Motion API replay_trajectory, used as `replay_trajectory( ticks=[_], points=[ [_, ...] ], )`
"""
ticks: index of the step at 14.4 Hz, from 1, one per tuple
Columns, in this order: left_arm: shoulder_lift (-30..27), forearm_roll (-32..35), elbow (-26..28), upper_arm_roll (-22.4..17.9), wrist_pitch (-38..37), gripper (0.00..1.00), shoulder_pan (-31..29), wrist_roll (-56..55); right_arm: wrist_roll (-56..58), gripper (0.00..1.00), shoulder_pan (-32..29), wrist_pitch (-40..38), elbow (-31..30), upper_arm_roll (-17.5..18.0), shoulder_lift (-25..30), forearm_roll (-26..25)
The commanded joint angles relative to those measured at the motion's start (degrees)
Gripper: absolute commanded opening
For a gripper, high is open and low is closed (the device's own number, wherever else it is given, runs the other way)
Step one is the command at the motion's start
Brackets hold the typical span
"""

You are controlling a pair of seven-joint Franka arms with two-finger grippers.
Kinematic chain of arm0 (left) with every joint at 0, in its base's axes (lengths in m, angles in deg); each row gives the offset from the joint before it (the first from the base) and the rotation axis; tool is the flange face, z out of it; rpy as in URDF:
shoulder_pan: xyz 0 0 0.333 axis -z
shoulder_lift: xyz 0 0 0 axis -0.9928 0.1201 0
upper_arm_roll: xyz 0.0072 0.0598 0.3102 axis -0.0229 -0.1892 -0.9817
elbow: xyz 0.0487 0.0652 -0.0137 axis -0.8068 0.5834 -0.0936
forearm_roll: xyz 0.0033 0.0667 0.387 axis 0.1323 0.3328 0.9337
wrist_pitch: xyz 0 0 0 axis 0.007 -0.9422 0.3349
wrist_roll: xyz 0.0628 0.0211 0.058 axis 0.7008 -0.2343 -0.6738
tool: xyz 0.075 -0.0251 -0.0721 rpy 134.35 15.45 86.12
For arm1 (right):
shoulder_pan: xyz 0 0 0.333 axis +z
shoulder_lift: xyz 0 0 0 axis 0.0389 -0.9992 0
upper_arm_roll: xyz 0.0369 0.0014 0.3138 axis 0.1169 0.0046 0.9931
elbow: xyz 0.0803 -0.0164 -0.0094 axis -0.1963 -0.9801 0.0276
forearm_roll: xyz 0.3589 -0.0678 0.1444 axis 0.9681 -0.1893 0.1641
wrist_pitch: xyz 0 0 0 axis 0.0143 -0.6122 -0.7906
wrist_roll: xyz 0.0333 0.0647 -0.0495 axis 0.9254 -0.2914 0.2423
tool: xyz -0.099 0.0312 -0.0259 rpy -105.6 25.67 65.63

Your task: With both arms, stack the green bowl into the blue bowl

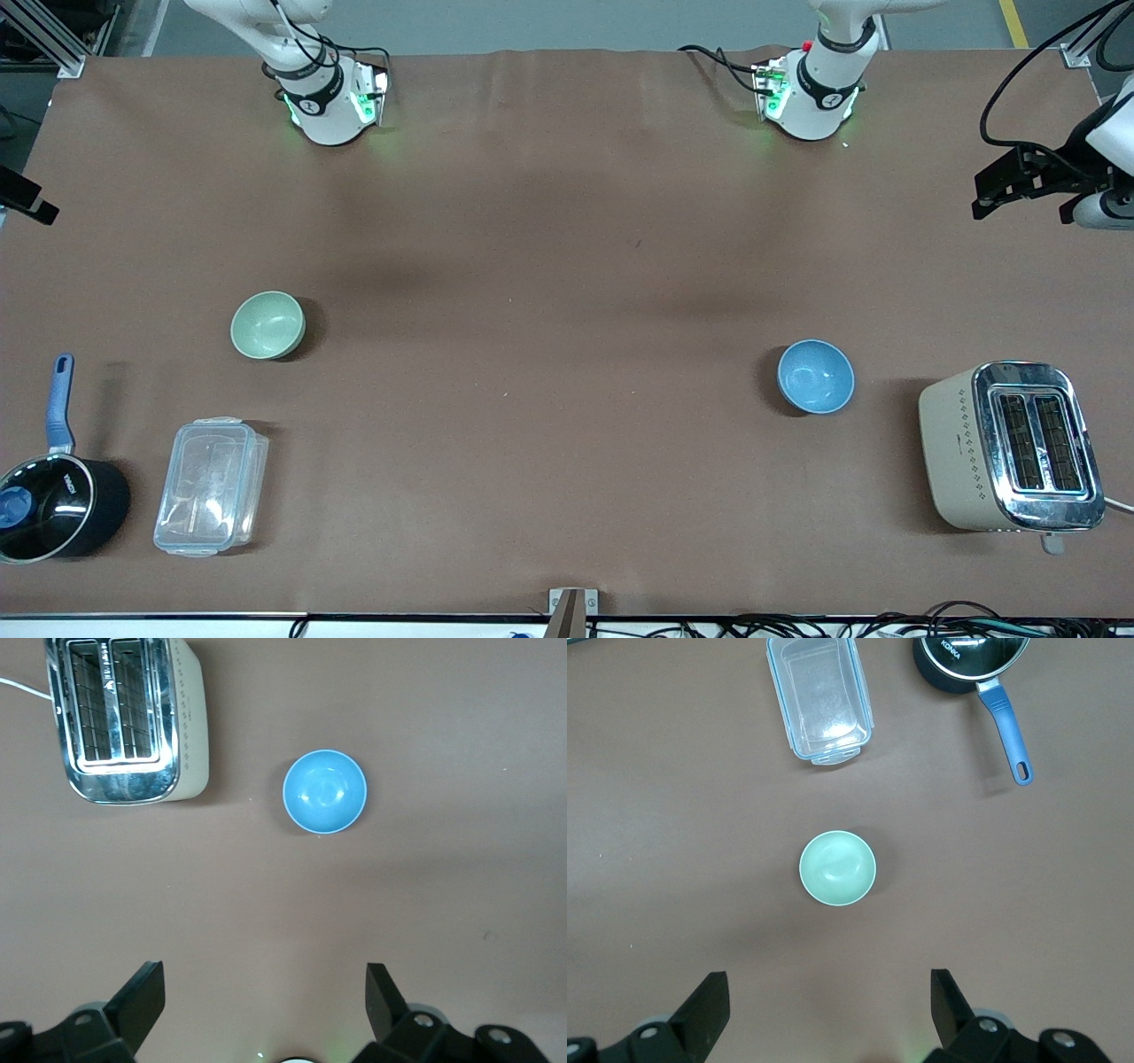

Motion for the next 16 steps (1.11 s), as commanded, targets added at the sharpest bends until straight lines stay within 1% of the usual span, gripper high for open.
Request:
replay_trajectory(
  ticks=[1,3,5,8,9,10,11,12,16],
  points=[
    [0.2,-1.1,-0.8,0.2,-0.3,1.00,-0.1,0.2,0.7,1.00,-0.4,-0.1,-0.2,0.5,0.5,0.4],
    [0.4,-0.8,-0.9,0.2,-0.3,1.00,0.2,0.3,2.1,1.00,-0.3,0.2,0.1,0.5,0.5,0.1],
    [3.4,-0.5,-0.9,0.1,0.3,1.00,0.1,0.6,2.2,1.00,-0.3,0.0,-0.1,0.6,0.5,0.1],
    [9.8,-0.1,0.6,0.1,7.2,1.00,0.3,0.2,2.3,1.00,-0.5,0.0,-0.6,0.6,0.5,0.2],
    [12.9,0.0,1.4,0.0,10.2,1.00,0.7,0.1,2.9,1.00,-0.9,-0.1,-1.4,0.4,0.5,0.2],
    [15.6,0.6,2.7,0.1,13.7,1.00,0.5,0.0,3.7,1.00,-1.1,0.9,-4.4,0.3,0.4,0.2],
    [17.7,0.9,4.2,0.1,17.7,1.00,0.5,0.0,3.8,1.00,-1.2,5.0,-9.0,0.3,0.4,0.2],
    [19.7,1.5,6.1,0.1,22.3,1.00,0.7,-0.1,4.5,1.00,-1.4,11.4,-16.5,0.3,0.5,0.2],
    [27.7,2.1,13.1,0.1,38.7,1.00,0.2,-0.3,5.5,1.00,-2.0,37.1,-37.7,0.2,0.5,0.2]
  ],
)
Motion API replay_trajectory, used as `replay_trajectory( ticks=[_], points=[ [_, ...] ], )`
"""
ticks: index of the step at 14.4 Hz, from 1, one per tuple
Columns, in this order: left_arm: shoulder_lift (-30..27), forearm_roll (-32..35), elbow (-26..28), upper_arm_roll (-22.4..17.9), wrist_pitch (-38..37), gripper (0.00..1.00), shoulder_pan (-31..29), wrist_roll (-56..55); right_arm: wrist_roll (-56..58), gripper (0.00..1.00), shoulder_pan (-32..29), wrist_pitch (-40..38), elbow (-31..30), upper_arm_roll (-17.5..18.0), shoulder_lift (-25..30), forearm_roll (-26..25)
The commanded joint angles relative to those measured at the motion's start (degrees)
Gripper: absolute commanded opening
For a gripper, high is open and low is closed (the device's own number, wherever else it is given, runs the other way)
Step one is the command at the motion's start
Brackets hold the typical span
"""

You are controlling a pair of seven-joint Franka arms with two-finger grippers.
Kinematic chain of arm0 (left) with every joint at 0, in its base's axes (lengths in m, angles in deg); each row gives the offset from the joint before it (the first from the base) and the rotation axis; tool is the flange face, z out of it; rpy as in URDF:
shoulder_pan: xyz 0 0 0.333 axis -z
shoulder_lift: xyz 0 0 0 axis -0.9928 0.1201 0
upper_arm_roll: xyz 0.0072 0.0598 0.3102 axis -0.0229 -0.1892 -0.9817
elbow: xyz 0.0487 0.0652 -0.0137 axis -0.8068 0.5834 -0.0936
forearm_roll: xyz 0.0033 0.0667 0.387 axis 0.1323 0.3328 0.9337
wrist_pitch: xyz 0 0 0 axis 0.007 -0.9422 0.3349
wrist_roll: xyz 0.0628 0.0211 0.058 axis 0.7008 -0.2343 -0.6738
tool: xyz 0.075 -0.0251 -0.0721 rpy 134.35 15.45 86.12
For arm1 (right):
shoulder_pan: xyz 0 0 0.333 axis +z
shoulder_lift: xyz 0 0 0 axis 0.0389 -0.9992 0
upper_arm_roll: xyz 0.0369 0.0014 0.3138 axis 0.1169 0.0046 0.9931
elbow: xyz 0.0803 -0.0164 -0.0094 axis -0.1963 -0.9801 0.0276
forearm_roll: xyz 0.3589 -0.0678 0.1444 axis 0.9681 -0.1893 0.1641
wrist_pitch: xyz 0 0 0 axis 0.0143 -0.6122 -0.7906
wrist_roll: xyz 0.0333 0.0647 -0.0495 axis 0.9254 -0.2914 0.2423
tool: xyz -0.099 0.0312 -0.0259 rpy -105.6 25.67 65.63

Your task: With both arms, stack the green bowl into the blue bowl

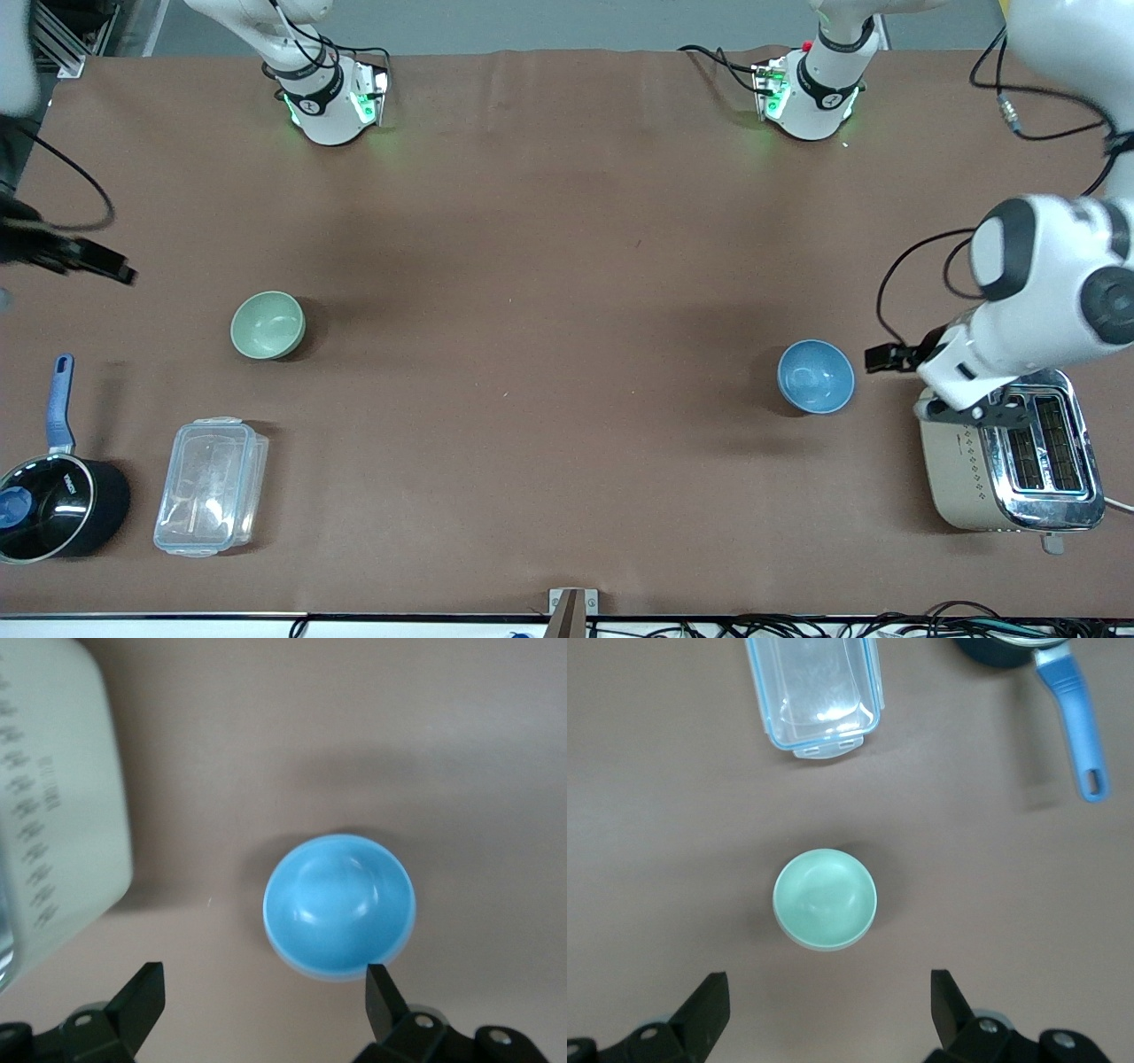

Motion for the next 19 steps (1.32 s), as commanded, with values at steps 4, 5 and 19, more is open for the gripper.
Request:
replay_trajectory(
  ticks=[4,5,19],
  points=[
    [6.2,1.3,4.8,0.2,8.5,0.73,-0.3,-0.3,4.2,1.00,-2.3,30.1,-24.3,0.3,0.1,0.2],
    [7.1,1.2,4.7,0.2,8.4,0.59,-0.3,-0.3,4.5,1.00,-3.4,33.3,-25.3,0.4,-1.6,0.1],
    [9.1,-1.3,-0.7,8.4,5.6,0.00,1.9,-10.1,3.5,0.27,-3.1,54.6,-30.5,0.5,-14.0,0.6]
  ],
)
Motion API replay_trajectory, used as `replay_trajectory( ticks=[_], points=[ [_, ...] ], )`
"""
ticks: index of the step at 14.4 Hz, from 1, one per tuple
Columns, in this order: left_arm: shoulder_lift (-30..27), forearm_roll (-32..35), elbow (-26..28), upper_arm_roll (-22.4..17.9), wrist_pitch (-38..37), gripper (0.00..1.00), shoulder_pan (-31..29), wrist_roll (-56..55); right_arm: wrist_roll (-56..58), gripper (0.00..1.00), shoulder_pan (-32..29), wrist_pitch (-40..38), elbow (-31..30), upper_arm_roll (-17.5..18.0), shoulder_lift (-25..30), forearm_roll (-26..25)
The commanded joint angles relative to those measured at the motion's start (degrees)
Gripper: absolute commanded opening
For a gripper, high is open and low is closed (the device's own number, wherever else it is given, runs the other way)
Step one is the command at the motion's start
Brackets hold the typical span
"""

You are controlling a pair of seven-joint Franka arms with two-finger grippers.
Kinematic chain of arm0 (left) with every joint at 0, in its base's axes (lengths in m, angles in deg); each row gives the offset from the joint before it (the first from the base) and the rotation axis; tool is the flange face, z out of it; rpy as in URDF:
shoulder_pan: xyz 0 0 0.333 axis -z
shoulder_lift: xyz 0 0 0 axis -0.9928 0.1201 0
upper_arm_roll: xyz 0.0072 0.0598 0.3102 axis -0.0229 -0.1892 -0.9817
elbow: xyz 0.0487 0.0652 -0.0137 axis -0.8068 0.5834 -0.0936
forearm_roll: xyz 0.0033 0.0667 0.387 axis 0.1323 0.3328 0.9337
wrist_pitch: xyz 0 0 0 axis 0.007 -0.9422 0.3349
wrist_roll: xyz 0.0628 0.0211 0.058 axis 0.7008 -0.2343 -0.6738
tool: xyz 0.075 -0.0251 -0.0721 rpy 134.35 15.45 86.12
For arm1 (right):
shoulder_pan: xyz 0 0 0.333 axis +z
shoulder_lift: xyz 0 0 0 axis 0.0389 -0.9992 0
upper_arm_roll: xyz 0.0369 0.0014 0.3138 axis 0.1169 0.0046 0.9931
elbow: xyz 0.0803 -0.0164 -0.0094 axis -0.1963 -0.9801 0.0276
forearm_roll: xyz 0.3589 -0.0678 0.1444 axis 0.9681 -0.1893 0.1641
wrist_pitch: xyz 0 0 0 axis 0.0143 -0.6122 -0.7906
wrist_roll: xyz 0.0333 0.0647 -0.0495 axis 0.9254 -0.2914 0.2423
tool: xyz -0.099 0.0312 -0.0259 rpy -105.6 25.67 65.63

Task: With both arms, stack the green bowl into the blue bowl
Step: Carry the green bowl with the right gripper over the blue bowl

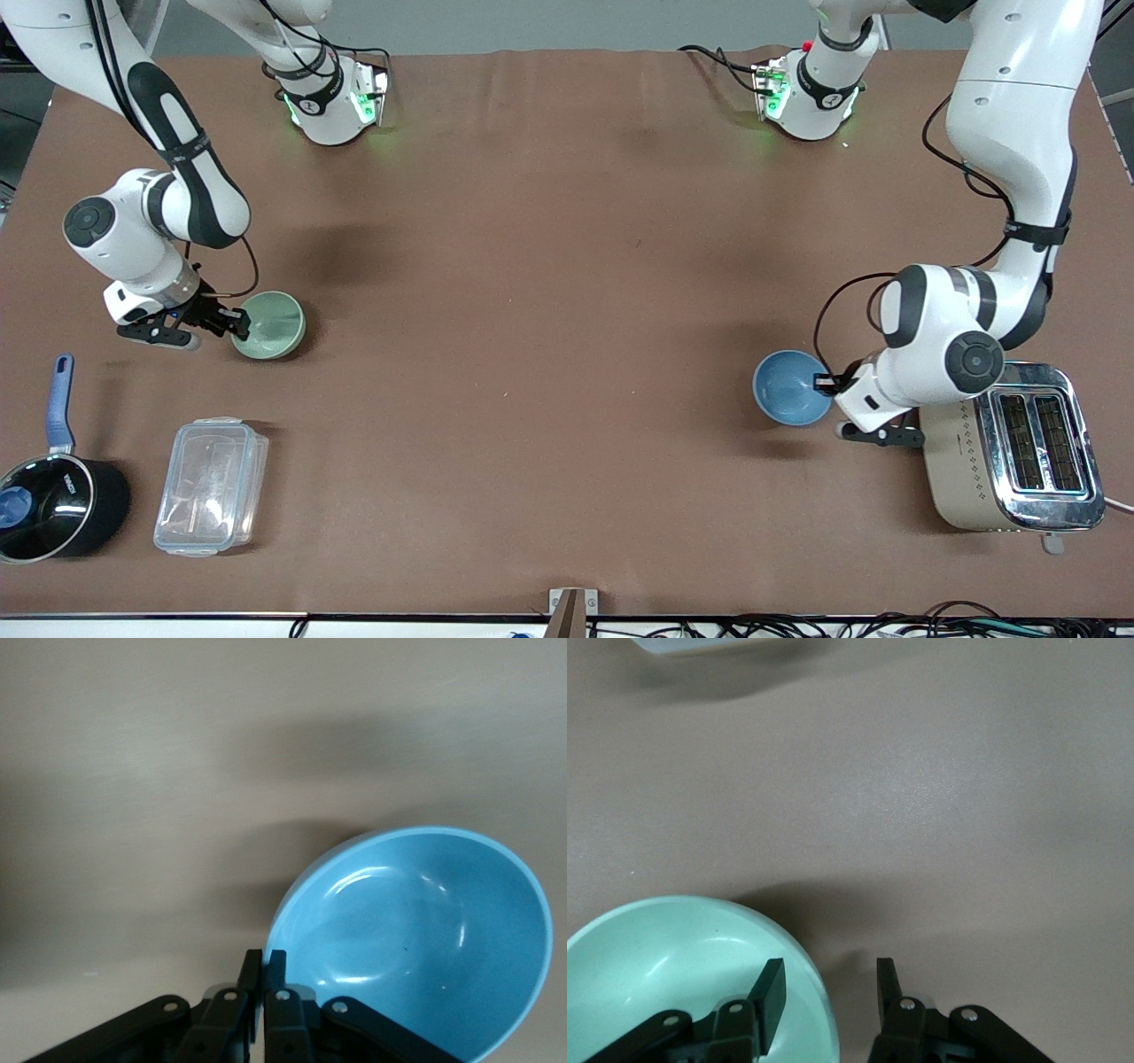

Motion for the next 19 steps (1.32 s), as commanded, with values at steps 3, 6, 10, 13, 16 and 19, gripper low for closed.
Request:
replay_trajectory(
  ticks=[3,6,10,13,16,19],
  points=[
    [2.3,-1.1,-7.6,7.0,-1.9,0.00,8.4,-20.7,-7.4,0.04,1.4,-1.8,-1.3,0.7,0.9,0.6],
    [4.8,-1.1,-10.6,6.8,-1.4,0.00,18.6,-34.1,-7.9,0.00,2.4,-10.6,1.4,0.7,5.7,0.5],
    [8.4,-0.9,-12.5,6.6,1.3,0.00,24.7,-38.5,-13.0,0.00,5.6,-31.4,13.8,0.8,9.9,0.7],
    [11.1,-0.6,-12.5,6.5,4.1,0.03,26.7,-39.3,-22.6,0.00,11.8,-39.0,21.6,0.8,9.9,0.7],
    [11.2,-0.4,-12.6,6.3,5.4,0.99,26.7,-39.6,-34.9,0.00,20.1,-39.4,25.0,0.8,9.6,0.7],
    [4.3,-0.3,-13.3,4.7,1.0,1.00,24.2,-39.4,-45.2,0.00,28.0,-39.4,28.7,0.8,8.9,0.7]
  ],
)
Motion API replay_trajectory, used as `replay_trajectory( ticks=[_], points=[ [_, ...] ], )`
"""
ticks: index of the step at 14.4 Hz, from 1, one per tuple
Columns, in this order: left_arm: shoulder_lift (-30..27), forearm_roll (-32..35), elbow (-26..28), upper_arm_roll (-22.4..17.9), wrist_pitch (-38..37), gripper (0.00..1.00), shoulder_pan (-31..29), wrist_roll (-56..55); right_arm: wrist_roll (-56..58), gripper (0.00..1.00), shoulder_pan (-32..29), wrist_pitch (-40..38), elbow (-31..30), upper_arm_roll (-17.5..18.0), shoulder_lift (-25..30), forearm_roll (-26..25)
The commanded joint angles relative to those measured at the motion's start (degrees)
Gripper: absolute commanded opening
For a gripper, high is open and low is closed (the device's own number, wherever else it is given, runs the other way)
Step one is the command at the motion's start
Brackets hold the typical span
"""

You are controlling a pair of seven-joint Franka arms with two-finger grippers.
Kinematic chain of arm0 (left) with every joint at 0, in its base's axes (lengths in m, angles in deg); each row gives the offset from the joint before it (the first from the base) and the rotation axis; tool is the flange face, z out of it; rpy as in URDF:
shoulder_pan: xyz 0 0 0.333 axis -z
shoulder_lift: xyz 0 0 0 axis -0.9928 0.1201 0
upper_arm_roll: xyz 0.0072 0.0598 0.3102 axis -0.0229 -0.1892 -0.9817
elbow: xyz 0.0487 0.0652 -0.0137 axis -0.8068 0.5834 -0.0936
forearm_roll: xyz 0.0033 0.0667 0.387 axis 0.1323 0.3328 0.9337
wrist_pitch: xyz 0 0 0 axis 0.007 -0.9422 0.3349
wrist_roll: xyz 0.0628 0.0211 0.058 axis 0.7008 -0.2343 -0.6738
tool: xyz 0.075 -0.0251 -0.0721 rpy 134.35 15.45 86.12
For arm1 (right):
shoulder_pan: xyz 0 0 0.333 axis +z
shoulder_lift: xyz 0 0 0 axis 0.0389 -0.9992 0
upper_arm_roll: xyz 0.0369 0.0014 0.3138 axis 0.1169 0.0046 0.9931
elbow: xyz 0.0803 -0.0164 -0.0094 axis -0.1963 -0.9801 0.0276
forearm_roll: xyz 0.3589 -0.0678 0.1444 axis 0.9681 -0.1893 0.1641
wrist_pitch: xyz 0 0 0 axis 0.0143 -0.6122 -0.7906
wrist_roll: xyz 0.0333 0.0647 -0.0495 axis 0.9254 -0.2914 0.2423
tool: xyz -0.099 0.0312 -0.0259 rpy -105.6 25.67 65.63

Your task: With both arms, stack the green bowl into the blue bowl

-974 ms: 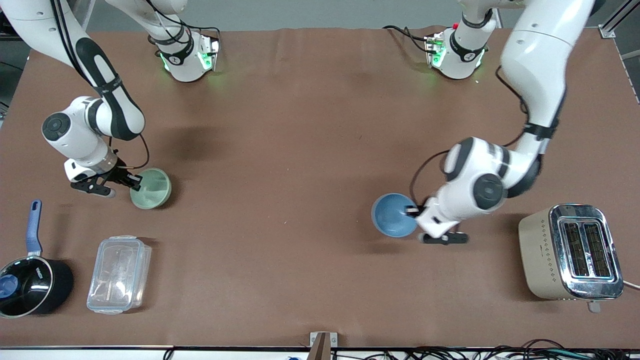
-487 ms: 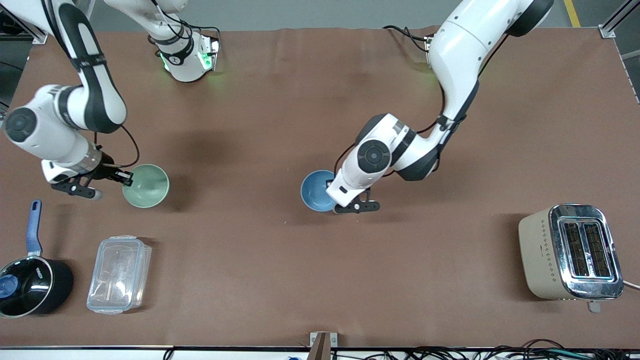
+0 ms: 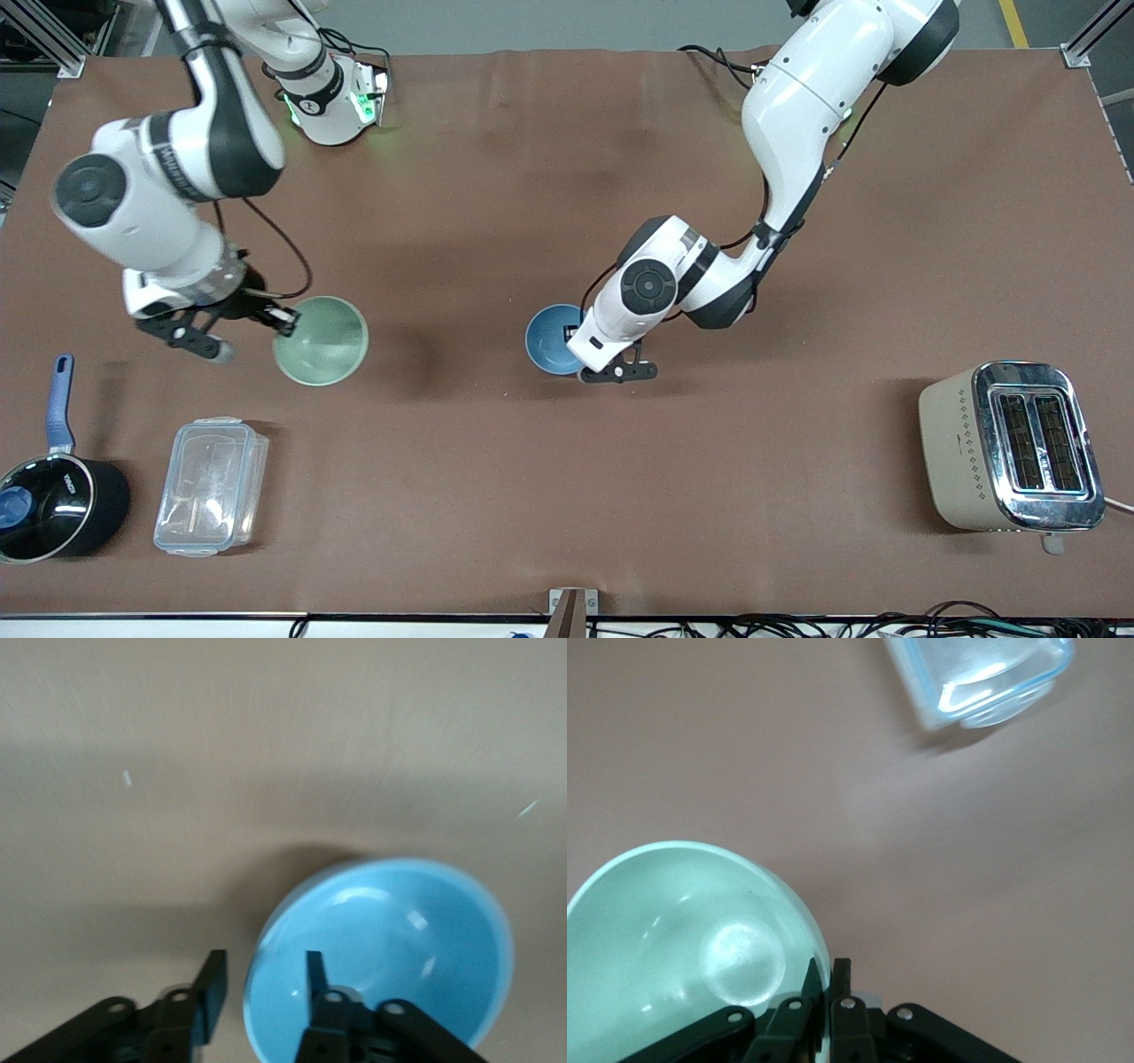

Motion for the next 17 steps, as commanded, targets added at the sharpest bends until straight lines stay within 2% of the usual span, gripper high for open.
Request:
replay_trajectory(
  ticks=[1,2,5,7,10,13,17],
  points=[
    [-8.4,0.3,-0.7,-2.4,-7.3,1.00,-2.7,-0.1,-9.7,0.00,6.9,-0.7,4.3,-0.6,-2.2,0.5],
    [-10.7,0.6,-1.7,-2.6,-9.8,1.00,-3.9,0.0,-13.9,0.00,9.5,-0.6,5.3,-0.6,-3.7,0.5],
    [-18.5,7.8,-3.7,-2.4,-20.8,1.00,-10.9,2.9,-26.0,0.00,17.8,0.3,8.9,-0.8,-8.5,0.1],
    [-23.0,9.8,-3.8,-2.3,-24.8,1.00,-14.9,7.9,-32.7,0.00,22.0,0.2,13.3,-0.8,-13.0,-0.3],
    [-27.8,9.3,-3.7,-2.0,-29.2,1.00,-19.7,16.6,-38.3,0.01,26.7,1.0,16.2,-0.9,-18.2,-0.5],
    [-30.8,9.1,-3.7,-2.0,-32.3,1.00,-21.9,20.0,-42.7,0.01,29.0,7.1,17.1,-0.8,-23.1,-0.5],
    [-35.2,4.9,-3.7,-1.8,-37.2,1.00,-26.0,25.4,-43.7,0.02,30.4,8.4,17.7,-0.9,-25.4,-1.1]
  ],
)
